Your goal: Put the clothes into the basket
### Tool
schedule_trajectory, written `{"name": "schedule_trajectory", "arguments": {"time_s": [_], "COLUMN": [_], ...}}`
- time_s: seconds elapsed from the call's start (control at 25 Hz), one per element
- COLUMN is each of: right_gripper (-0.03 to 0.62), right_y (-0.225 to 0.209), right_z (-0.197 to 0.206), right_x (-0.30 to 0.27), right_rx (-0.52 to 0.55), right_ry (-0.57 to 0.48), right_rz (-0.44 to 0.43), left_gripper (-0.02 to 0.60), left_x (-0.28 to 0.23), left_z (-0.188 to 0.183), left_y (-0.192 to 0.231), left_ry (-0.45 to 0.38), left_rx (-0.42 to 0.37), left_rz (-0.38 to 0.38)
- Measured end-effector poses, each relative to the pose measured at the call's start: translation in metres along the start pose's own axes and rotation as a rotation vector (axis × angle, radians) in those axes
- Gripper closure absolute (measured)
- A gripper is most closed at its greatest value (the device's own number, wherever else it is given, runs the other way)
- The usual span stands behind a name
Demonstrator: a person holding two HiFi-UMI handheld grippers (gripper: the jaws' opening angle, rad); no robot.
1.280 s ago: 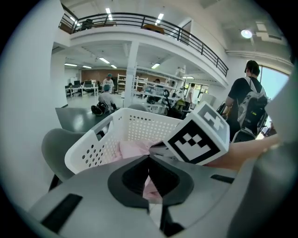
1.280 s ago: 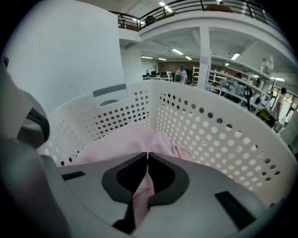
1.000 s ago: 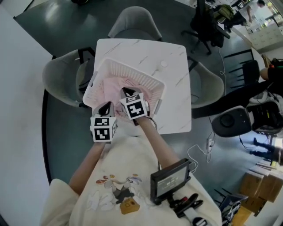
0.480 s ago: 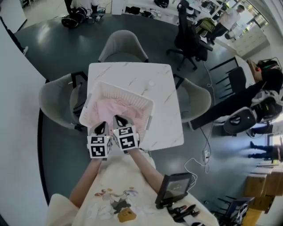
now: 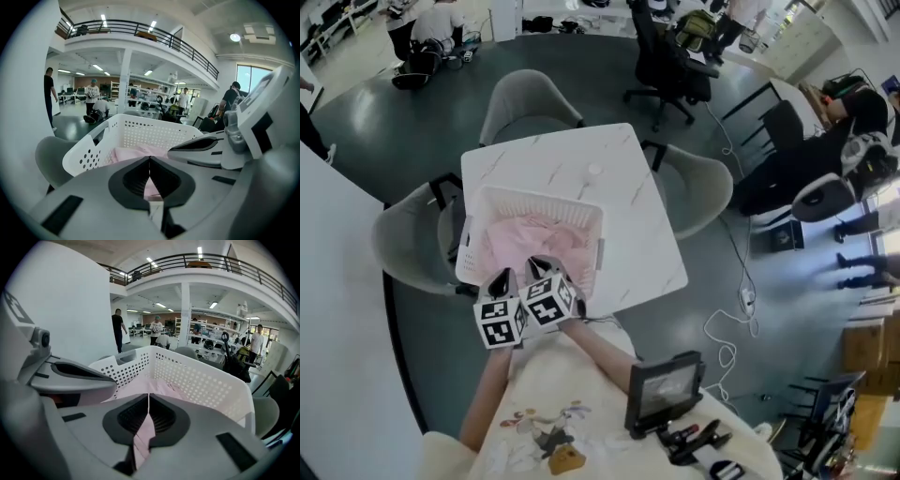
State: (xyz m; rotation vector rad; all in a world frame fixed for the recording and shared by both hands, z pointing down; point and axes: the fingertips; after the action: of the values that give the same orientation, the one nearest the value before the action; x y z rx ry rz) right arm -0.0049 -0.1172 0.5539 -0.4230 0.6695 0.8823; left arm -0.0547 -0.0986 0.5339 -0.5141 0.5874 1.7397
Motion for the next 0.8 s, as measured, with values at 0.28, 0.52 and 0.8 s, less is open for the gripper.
{"name": "schedule_trajectory", "arguments": {"time_s": [0.28,0.52,0.8], "right_gripper": [0.58,0.58,0.58], "right_y": [0.005,-0.002,-0.004], "right_z": [-0.009,-0.007,-0.003], "right_x": [-0.008,-0.006,-0.006], "right_rx": [0.012,0.033,0.037], "right_ry": [-0.001,-0.016,-0.009], "right_rz": [-0.008,0.01,0.008], "left_gripper": [0.571,0.571,0.571], "left_x": [-0.001,-0.006,-0.008], "left_z": [-0.007,-0.003,0.0], "left_y": [0.009,0.003,-0.001], "left_ry": [-0.003,-0.012,0.003], "left_rx": [-0.025,-0.024,-0.016], "left_rz": [0.01,0.014,0.026]}}
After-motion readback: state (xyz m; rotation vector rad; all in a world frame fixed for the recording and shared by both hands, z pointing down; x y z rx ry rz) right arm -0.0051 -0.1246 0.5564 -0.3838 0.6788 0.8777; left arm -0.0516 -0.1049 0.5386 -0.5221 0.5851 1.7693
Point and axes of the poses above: the fingertips, and each gripper's own axes: x backward along the fingers, y to its left, z out of its underside, and after that the axes turned 5 degrees about -z, right-handed
